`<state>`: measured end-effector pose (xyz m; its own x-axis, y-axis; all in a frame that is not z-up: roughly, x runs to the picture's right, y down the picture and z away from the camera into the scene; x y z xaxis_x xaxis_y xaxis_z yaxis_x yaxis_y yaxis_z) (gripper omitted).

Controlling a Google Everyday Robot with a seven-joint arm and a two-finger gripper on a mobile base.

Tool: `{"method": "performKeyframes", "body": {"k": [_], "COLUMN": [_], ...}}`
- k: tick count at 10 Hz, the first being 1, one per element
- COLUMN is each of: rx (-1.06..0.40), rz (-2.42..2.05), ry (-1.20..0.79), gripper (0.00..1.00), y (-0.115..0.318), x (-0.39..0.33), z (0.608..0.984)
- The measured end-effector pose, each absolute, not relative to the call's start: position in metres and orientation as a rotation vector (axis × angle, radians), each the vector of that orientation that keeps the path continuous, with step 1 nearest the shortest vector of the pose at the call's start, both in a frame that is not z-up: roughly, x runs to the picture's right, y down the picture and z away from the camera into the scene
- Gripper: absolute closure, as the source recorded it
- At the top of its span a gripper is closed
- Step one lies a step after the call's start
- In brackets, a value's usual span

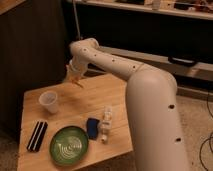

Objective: Place the pepper in the ceramic cup

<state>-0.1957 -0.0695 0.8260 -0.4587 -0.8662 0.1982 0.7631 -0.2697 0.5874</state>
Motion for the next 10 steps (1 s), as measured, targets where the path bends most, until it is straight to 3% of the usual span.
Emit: {"method": "performKeyframes", "body": {"k": [10], "rx": [0.753], "rz": [-1.917], "ry": [-1.065], "gripper": [0.88], "y": [-0.063], "x": [-0.279], "z": [0.773]}}
